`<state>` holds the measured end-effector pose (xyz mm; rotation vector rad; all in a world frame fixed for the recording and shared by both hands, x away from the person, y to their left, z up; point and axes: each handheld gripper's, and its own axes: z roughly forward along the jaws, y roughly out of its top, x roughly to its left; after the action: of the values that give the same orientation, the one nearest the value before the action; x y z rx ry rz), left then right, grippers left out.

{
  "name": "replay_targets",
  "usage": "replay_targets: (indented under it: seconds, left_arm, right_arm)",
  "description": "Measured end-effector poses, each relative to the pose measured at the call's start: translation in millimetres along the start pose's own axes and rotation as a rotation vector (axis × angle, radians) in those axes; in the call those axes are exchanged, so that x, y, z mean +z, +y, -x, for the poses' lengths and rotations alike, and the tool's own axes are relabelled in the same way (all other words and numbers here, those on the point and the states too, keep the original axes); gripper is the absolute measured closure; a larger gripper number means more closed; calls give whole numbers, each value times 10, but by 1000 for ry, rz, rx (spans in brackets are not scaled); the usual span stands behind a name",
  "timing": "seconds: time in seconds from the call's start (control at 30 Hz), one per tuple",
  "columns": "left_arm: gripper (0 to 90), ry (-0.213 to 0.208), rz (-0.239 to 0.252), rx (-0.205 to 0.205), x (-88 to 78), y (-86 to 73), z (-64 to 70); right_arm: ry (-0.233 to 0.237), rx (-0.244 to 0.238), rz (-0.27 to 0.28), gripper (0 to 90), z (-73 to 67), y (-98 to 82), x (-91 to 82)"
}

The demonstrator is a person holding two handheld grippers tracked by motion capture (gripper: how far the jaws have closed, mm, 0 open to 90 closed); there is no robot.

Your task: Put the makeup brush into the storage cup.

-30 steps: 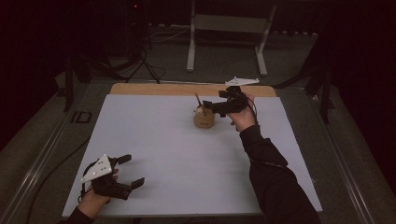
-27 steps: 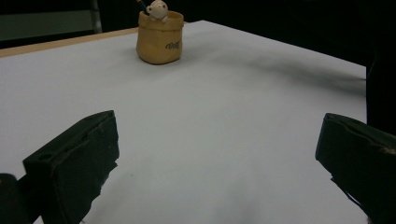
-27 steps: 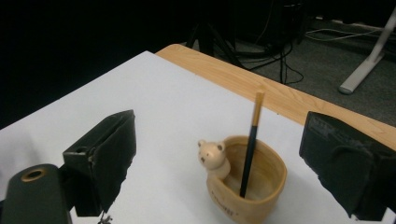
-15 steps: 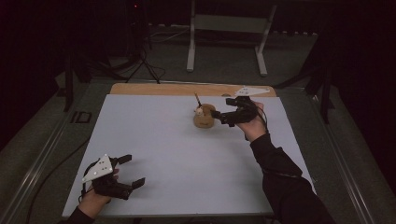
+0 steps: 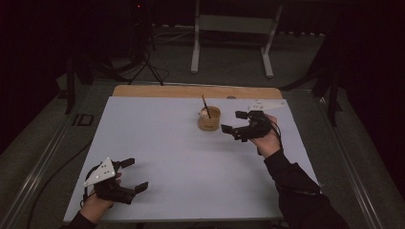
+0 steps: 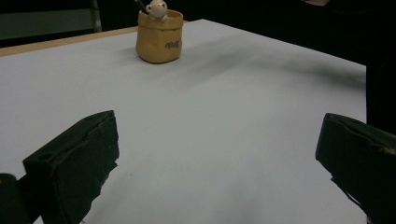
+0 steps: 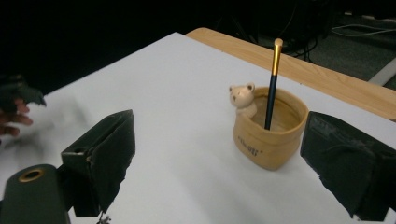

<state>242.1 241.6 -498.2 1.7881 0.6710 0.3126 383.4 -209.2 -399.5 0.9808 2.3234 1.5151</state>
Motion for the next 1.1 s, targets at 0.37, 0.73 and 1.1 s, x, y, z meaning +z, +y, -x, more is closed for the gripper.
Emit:
replay_targets:
  seconds: [0.37, 0.73, 1.1]
  left_arm:
    - [6, -1, -1, 2, -2, 3, 4]
    - [6, -2, 1, 1, -2, 2, 2]
    - [6, -4, 2, 4, -2, 5, 9]
  right_arm:
    - [87, -19, -34, 141, -36, -227, -104]
    - [120, -29, -76, 145, -66, -442, -205]
    - [173, -89, -85, 144, -158, -701, -305]
